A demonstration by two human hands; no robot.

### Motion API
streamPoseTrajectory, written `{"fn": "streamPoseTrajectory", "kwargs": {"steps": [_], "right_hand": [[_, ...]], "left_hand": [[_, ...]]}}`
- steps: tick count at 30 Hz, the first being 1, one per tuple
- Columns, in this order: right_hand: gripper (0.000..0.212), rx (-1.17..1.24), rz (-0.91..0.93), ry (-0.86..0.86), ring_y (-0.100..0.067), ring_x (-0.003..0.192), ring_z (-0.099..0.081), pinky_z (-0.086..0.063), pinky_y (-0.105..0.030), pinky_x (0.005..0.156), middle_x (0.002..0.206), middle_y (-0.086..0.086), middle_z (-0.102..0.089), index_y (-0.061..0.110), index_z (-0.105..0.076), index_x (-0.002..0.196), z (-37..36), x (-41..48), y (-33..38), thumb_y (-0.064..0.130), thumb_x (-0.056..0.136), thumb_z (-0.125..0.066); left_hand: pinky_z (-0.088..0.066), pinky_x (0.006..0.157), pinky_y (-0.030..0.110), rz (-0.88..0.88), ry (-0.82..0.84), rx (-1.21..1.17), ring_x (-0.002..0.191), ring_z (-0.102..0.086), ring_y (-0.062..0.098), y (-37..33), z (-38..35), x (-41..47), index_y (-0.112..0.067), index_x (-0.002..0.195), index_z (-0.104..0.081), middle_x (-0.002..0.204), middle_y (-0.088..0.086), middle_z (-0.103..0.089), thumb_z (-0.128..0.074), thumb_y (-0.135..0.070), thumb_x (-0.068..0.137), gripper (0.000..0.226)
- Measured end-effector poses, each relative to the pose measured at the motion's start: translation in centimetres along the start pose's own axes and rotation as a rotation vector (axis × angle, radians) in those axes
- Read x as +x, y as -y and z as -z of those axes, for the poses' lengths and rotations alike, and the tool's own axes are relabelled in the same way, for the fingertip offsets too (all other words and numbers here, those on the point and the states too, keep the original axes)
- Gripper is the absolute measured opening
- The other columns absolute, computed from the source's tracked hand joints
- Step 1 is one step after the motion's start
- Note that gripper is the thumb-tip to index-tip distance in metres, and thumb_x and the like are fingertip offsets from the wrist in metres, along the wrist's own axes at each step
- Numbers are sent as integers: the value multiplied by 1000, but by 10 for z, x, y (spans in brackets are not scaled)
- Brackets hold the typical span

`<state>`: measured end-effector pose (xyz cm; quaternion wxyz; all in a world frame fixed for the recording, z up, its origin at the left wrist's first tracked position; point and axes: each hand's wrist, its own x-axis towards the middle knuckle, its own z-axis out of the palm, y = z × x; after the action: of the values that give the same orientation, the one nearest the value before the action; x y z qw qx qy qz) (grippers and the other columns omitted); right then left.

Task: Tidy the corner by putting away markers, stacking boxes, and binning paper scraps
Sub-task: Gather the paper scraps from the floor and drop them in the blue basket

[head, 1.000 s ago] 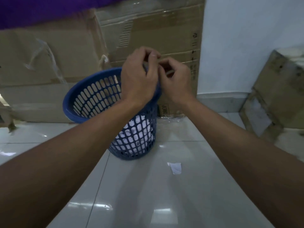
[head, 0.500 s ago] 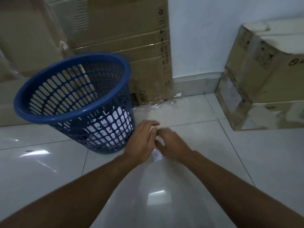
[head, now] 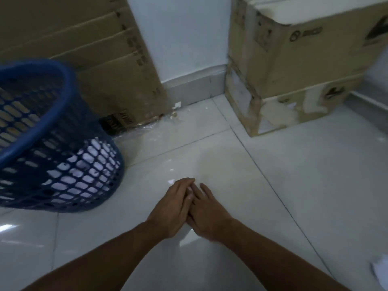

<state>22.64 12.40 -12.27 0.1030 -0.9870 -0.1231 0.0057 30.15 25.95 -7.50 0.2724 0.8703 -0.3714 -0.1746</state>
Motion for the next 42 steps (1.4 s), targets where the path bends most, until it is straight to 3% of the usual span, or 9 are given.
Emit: {"fn": "streamPoseTrajectory", "kwargs": {"steps": [4, 7, 14, 19, 25, 28, 32, 37, 42], "right_hand": [[59, 51, -138, -19, -35, 149, -24, -19, -55, 119, 157, -18, -34, 6, -41, 148, 6, -50, -19, 36, 99, -29], [57, 10, -260, -4, -34, 149, -23, -18, -55, 120, 159, -18, -30, 8, -40, 149, 10, -94, -35, 36, 100, -33], [54, 32, -536, 48, -33, 148, -26, -22, -57, 118, 158, -15, -32, 11, -40, 149, 29, -196, -65, 38, 103, -34], [60, 52, -776, 80, -31, 152, -16, -18, -56, 118, 163, -12, -22, 10, -26, 155, 41, -274, -58, 40, 104, -27], [71, 94, -994, 72, -31, 152, -14, -11, -57, 119, 165, -11, -15, 11, -23, 156, 50, -338, -31, 48, 97, -10], [76, 100, -1085, 40, -30, 152, -14, -8, -55, 119, 165, -11, -15, 13, -25, 156, 53, -360, -19, 51, 94, -4], [69, 94, -1155, 31, -26, 153, -7, -7, -53, 122, 166, -9, -8, 18, -16, 158, 61, -385, -6, 56, 100, -20], [96, 217, -1082, 84, -22, 153, 7, 3, -49, 122, 166, -7, 7, 21, -3, 159, 57, -414, 26, 75, 89, -39], [84, 124, -1210, 115, -25, 153, 8, 0, -50, 122, 166, -8, 9, 19, -4, 159, 42, -437, 45, 68, 96, -28]], "left_hand": [[-22, 119, 22, -123, 92, 2, 143, -25, 2, -30, -33, 15, -26, 150, -29, 156, -6, -31, -32, -38, 104, 48], [-16, 120, 20, -216, 201, -14, 148, -13, 2, -61, -60, 25, -25, 153, -24, 160, -7, -21, -30, -39, 104, 51], [-20, 120, 27, -458, 356, 8, 147, -17, 6, -134, -114, 48, -21, 152, -28, 159, -3, -26, -32, -35, 105, 50], [-27, 118, 35, -591, 470, 15, 146, -24, 9, -185, -157, 43, -21, 152, -29, 157, -1, -31, -26, -45, 103, 54], [-11, 119, 22, -719, 512, 23, 147, -21, 11, -217, -196, 18, -22, 151, -29, 156, 0, -33, -23, -46, 101, 56], [-8, 118, 22, -740, 542, 55, 148, -19, 13, -228, -207, 12, -23, 152, -26, 158, -1, -29, -16, -54, 96, 65], [-17, 122, 34, -796, 594, 45, 148, -21, 18, -246, -217, 12, -18, 153, -23, 161, 3, -25, -18, -53, 97, 66], [-15, 122, 36, -822, 668, 66, 150, -12, 15, -268, -235, -3, -21, 155, -15, 164, 1, -15, -26, -45, 104, 58], [-9, 121, 30, -881, 691, 76, 150, -13, 14, -281, -244, -11, -24, 154, -20, 163, -2, -19, -26, -44, 104, 54]]}}
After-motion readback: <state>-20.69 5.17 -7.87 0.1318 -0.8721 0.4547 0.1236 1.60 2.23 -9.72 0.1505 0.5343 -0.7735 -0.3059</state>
